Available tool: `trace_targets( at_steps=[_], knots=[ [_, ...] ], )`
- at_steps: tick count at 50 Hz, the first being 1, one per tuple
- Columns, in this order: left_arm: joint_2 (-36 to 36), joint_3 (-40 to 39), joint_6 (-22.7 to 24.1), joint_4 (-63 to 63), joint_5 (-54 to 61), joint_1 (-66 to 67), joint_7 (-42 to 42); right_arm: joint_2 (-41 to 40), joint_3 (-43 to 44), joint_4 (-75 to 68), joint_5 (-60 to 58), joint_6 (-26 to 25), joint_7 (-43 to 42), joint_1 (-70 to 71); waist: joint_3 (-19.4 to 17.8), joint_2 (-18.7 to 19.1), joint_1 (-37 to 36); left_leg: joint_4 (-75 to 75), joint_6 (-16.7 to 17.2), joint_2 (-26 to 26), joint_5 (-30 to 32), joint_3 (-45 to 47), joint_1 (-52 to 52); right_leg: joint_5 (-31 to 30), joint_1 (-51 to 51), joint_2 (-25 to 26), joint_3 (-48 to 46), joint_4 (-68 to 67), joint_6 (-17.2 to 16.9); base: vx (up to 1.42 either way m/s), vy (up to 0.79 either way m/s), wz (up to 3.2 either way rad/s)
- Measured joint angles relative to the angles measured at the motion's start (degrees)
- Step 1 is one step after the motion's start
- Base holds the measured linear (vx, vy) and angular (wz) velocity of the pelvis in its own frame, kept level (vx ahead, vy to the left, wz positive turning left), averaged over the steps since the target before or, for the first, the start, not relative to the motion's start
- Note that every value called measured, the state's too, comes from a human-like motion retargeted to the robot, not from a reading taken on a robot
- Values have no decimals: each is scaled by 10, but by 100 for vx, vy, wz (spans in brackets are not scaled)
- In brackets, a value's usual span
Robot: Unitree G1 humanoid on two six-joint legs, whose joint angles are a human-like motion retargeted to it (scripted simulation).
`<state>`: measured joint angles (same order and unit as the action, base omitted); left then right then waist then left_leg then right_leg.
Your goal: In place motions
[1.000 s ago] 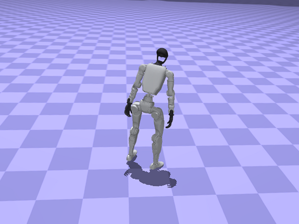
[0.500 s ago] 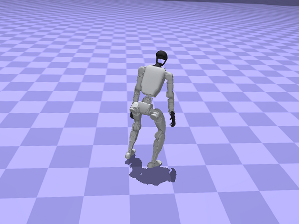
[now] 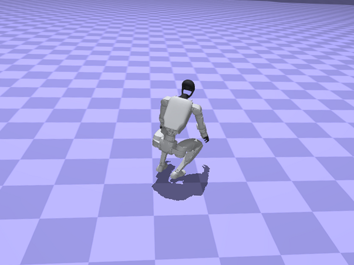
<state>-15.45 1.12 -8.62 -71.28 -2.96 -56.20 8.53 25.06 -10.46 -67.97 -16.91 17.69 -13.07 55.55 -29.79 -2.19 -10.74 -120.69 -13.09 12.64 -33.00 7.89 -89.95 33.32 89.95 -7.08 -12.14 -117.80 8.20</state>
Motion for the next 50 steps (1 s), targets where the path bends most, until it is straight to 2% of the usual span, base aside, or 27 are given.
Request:
trace_targets(
  at_steps=[4,7,9,13,16,20,25,28,30,32,35,40,43,46,50],
  knots=[
    [-11,-2,-4,28,-12,-25,37,16,14,-6,7,-1,17,31,3,1,2,100,20,-4,37,-6,0,-36,-7,-3,11,98,-38,-4,-1,23],
    [-22,1,-5,49,-30,-34,61,35,29,-14,-12,-18,30,37,24,17,8,203,53,-17,67,-33,17,-71,-43,-16,8,215,-73,0,2,38],
    [-28,4,-10,57,-54,-9,68,37,34,-23,-32,-28,32,10,38,23,13,277,82,-27,85,-47,64,-93,-95,-18,14,298,-99,10,2,20],
    [-35,20,-14,65,-81,89,57,21,38,-67,-82,-43,21,-79,49,36,20,444,132,-39,115,-67,222,-145,-256,-7,25,484,-136,19,0,-7],
    [-17,27,-12,50,-84,180,37,-1,25,-125,-98,-64,10,-152,69,40,28,600,153,-48,156,-68,345,-205,-384,-4,18,654,-140,16,-5,0],
    [47,6,-13,-11,-79,284,4,-29,12,-183,-90,-80,4,-263,100,28,47,831,168,-83,239,-66,502,-295,-541,-19,5,879,-140,9,-4,18],
    [125,-47,-5,-97,-18,389,-42,-96,112,-206,-86,-103,-34,-423,128,25,54,1080,170,-111,314,-63,697,-362,-708,-29,-49,1071,-138,24,-7,11],
    [141,-87,15,-138,-4,456,-52,-129,165,-236,-52,-92,-6,-506,169,17,70,1149,173,-120,333,-62,762,-378,-771,-24,-74,1136,-133,48,-7,14],
    [145,-111,6,-160,-7,492,-54,-132,174,-266,-19,-94,28,-547,199,14,91,1167,172,-124,337,-56,781,-382,-796,-20,-90,1163,-130,43,0,14],
    [146,-123,-16,-176,-20,504,-49,-135,192,-291,3,-107,52,-567,210,12,94,1168,170,-126,337,-48,786,-381,-804,-21,-92,1168,-133,21,1,7],
    [146,-118,-37,-188,-25,509,-44,-139,204,-294,39,-130,70,-586,200,9,84,1151,163,-129,334,-45,789,-377,-807,-27,-87,1155,-135,4,0,0],
    [137,-94,-17,-169,-3,488,-54,-138,164,-294,57,-115,57,-538,186,6,82,1110,156,-126,318,-38,762,-353,-760,-39,-61,1089,-143,-9,5,-22],
    [132,-85,-18,-145,-7,449,-55,-139,142,-246,26,-120,53,-490,177,4,80,1045,157,-121,300,-34,703,-324,-687,-52,-40,1001,-145,-25,9,-19],
    [114,-55,-2,-115,2,397,-64,-135,117,-177,13,-115,26,-439,170,12,97,920,156,-117,261,-56,602,-280,-619,-61,-32,914,-149,-34,1,63],
    [80,-17,-7,-73,-9,334,-64,-113,91,-108,-2,-101,-9,-378,186,25,96,737,137,-119,198,-73,462,-210,-497,-60,2,756,-160,-16,0,50]
  ],
)
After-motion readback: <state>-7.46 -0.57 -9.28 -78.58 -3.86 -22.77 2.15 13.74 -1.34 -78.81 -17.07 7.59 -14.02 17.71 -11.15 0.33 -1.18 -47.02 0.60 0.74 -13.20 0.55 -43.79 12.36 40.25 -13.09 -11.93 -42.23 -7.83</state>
